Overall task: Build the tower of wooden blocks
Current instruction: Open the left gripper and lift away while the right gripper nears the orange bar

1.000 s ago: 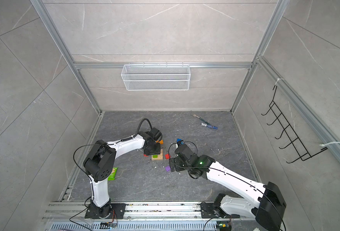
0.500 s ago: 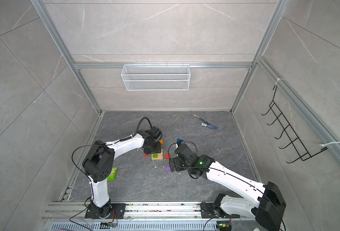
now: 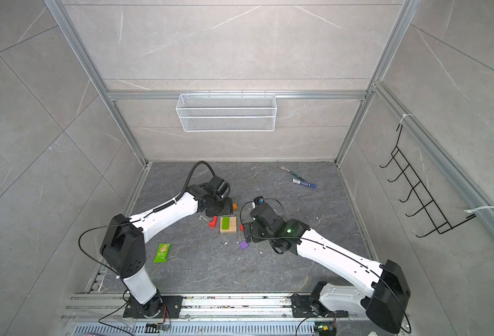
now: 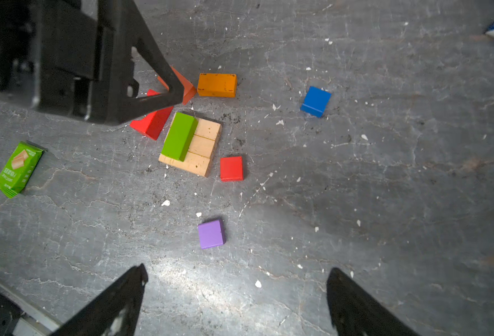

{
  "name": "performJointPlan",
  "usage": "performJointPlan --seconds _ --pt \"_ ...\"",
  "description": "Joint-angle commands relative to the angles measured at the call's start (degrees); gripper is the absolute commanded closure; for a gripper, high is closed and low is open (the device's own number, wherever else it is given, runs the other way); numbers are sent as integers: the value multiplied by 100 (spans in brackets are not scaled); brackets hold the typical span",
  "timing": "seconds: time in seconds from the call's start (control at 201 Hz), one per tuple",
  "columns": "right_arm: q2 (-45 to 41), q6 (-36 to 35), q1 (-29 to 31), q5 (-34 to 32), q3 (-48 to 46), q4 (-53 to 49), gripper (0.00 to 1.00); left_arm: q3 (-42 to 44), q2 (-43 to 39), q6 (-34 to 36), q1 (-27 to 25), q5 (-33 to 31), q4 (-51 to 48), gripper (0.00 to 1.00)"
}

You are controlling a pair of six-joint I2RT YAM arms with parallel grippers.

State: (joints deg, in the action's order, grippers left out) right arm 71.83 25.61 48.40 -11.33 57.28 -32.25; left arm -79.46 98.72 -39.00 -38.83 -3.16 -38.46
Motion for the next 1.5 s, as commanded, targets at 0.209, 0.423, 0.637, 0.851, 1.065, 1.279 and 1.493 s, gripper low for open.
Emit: performJointPlan --seconds 0.209,0.423,0.637,0.851,1.065,1.279,1.493 --pt "1326 -758 -536 411 817 518 4 960 -1373 51 64 -396 -338 31" --pt "2473 -1373 -813 672 1464 775 5 1704 -2078 55 125 -368 -433 31" --pt "3549 -1843 -927 723 2239 664 6 2278 -2666 -26 204 -302 -566 28" --pt "4278 -1987 -1110 848 2848 719 6 2620 -3069 -150 227 -255 -703 28" --pt "5079 -1884 -1124 941 3360 779 6 2918 -3183 -330 235 -95 -541 28" --pt "5409 -1893 -1130 966 3607 743 7 2979 -3254 -371 248 -131 -575 28" --pt "5648 -1849 -1131 1026 3846 645 7 2981 -3248 -380 244 -146 -577 28"
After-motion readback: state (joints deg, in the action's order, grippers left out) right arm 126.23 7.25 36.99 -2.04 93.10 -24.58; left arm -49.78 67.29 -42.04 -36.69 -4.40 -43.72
